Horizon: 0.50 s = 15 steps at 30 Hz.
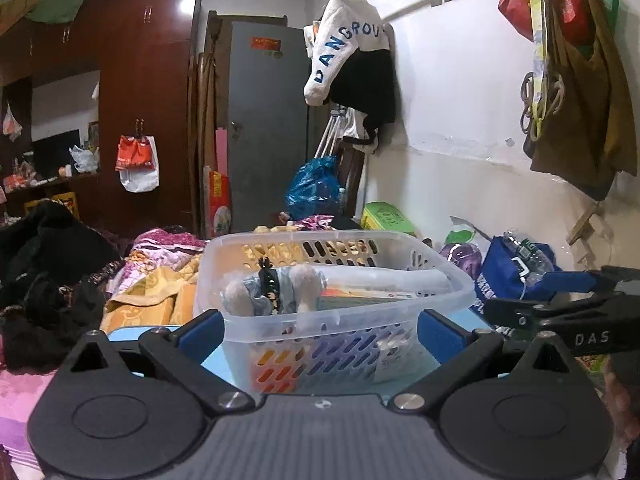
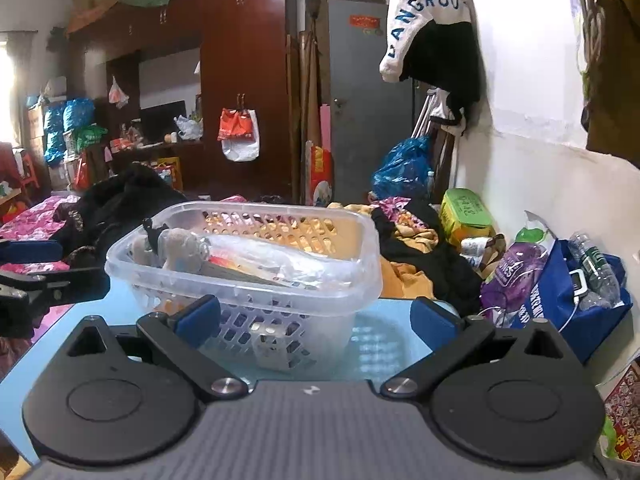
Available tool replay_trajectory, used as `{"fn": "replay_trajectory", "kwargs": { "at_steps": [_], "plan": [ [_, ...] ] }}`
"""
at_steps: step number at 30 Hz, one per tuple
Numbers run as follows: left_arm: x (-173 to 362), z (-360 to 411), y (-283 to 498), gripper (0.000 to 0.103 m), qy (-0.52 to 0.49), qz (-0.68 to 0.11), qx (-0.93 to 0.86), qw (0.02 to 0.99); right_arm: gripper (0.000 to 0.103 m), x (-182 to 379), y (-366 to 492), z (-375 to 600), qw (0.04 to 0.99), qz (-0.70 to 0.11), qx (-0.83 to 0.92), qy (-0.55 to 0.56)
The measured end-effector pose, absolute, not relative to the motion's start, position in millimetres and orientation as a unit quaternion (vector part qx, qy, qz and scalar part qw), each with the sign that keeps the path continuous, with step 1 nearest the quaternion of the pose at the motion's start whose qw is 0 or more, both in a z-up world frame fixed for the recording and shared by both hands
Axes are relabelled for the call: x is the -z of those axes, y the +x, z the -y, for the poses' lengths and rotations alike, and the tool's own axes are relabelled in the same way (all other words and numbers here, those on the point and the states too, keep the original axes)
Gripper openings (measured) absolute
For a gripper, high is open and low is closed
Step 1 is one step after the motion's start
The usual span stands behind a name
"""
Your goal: Organize objects
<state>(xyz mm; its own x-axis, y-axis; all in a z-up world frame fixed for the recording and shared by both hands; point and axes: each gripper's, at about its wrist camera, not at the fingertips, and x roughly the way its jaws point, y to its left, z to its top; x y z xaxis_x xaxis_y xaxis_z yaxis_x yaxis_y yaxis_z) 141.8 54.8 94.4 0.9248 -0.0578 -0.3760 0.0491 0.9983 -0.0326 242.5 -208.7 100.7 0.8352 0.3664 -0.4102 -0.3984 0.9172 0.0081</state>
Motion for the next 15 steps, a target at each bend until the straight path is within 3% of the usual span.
{"fn": "replay_trajectory", "kwargs": {
  "at_steps": [15],
  "plan": [
    [-95.2,-55.2,141.0,0.103,-0.006,-0.196,0.018,0.98,0.103,-102.8,234.3,205.6,0.96,-0.195,-0.194,-0.049]
  ]
}}
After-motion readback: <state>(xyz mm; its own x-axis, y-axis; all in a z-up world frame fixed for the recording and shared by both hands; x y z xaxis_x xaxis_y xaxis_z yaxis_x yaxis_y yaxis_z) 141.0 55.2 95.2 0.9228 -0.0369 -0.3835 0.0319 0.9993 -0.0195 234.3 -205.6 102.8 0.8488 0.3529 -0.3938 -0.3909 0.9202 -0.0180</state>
